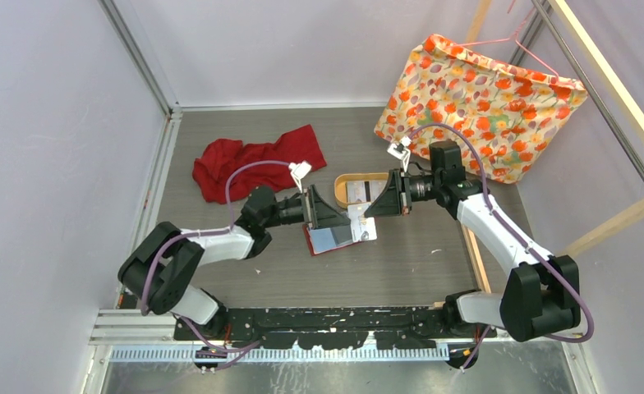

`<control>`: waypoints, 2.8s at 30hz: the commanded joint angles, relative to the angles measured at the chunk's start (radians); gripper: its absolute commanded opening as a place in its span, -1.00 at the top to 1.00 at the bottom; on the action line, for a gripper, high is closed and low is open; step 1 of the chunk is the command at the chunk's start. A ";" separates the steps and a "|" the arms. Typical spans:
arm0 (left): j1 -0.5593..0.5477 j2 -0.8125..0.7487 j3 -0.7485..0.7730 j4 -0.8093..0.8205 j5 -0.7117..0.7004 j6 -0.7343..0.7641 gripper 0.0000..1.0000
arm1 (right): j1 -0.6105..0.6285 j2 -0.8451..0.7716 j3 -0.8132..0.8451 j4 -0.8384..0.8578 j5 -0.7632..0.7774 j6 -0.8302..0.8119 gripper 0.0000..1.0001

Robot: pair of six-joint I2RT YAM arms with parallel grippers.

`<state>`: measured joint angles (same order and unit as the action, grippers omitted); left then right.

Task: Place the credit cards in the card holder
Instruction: Pick up the credit card from the storage box, then insert the credit card into the card holder.

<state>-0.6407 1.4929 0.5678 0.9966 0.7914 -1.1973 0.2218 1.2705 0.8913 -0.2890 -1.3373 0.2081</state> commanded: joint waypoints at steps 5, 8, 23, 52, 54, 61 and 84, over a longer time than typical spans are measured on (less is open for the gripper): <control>-0.093 -0.134 -0.080 0.101 -0.273 0.046 -0.21 | -0.007 0.031 -0.004 0.124 -0.022 0.069 0.98; -0.102 -0.148 -0.074 0.061 -0.308 0.070 -0.14 | -0.001 0.039 -0.002 0.125 -0.026 0.071 0.98; -0.102 -0.048 -0.029 0.142 -0.236 0.037 0.99 | 0.022 0.060 -0.008 0.123 -0.023 0.064 0.98; 0.188 0.008 -0.218 -0.219 -0.082 0.100 0.99 | 0.223 0.439 0.221 -0.218 0.812 -0.277 -0.20; 0.188 0.049 -0.206 -0.196 -0.081 0.091 0.99 | 0.228 0.476 0.246 -0.198 0.824 -0.247 -0.21; 0.196 0.157 -0.200 -0.110 -0.088 0.056 0.99 | 0.255 0.564 0.296 -0.197 0.903 -0.210 -0.26; 0.220 0.328 -0.160 0.084 -0.058 -0.040 0.99 | 0.258 0.592 0.285 -0.309 0.909 -0.279 0.21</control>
<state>-0.4259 1.7943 0.3916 0.9779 0.7197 -1.2114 0.4763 1.8637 1.1824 -0.5392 -0.4458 -0.0357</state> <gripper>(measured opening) 0.010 0.403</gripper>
